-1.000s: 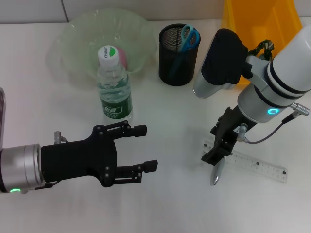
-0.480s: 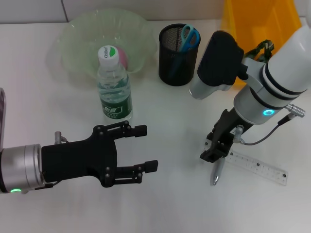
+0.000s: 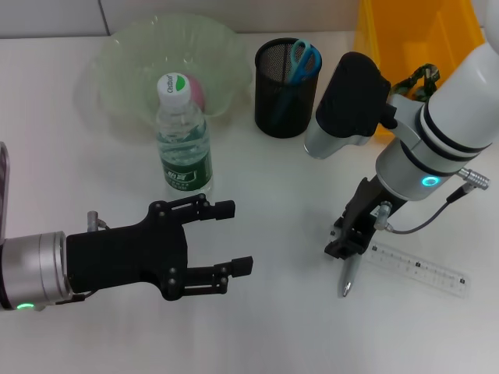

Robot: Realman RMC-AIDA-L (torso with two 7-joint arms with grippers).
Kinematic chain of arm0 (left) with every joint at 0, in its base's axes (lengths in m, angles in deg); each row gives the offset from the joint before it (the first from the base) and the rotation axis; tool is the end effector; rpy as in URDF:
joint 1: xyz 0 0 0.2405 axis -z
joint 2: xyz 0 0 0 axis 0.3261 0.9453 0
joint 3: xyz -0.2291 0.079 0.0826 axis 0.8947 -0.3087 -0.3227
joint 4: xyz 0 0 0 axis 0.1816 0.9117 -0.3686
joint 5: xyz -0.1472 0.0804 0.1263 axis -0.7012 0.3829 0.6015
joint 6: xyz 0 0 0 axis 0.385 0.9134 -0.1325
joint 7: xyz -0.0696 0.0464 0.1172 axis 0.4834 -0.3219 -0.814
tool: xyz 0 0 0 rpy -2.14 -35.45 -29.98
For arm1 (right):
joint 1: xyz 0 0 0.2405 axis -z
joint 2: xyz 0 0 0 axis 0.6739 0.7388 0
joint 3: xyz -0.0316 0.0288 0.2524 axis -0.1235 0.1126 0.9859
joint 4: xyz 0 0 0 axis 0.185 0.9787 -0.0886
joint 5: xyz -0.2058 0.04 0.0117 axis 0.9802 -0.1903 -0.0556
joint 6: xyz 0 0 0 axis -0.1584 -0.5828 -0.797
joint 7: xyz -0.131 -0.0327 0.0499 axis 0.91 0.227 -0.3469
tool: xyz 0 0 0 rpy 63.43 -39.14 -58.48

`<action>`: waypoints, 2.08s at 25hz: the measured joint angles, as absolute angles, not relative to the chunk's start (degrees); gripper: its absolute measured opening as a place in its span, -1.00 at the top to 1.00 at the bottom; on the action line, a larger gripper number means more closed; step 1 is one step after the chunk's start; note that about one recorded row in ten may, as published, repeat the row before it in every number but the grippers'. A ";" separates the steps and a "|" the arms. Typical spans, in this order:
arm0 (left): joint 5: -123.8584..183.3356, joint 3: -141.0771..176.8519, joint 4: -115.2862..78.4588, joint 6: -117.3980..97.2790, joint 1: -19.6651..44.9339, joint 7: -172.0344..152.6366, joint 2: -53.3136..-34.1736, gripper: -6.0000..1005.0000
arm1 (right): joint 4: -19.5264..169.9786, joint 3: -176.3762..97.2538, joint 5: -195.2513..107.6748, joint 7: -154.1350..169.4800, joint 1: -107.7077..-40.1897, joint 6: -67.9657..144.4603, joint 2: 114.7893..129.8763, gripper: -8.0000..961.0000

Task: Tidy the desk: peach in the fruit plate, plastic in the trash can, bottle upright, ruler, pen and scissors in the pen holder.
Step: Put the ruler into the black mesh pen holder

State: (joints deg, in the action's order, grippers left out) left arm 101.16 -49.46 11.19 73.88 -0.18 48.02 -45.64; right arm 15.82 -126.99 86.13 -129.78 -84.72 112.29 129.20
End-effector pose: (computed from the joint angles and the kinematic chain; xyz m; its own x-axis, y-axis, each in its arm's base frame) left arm -0.2636 0.2576 -0.0393 0.7704 0.1507 0.6196 0.2429 -0.9678 -0.0666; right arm 0.1666 0.3450 -0.0721 0.7993 -0.4124 0.4372 -0.3369 -0.9098 -0.2423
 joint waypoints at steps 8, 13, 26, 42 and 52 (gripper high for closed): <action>101.16 -49.41 12.20 74.23 -0.52 48.41 -45.76 -0.59 | 6.90 -124.06 86.20 -130.97 -82.48 114.62 128.98 0.22; 101.16 -49.40 12.49 74.26 -0.65 48.45 -45.79 -0.59 | -2.33 -115.52 84.66 -130.49 -78.84 111.54 129.14 0.22; 101.16 -49.32 12.52 73.90 -0.64 48.30 -45.99 -0.59 | 14.00 -105.45 15.81 -71.76 -71.21 83.37 128.98 0.22; 101.16 -49.09 12.51 73.81 -0.40 48.55 -46.07 -0.59 | 58.18 -105.73 -15.64 -30.35 -84.50 94.66 129.36 0.22; 101.16 -48.72 12.51 73.81 -0.18 48.60 -45.99 -0.59 | 62.10 -105.71 -15.88 -30.23 -86.01 89.99 129.42 0.22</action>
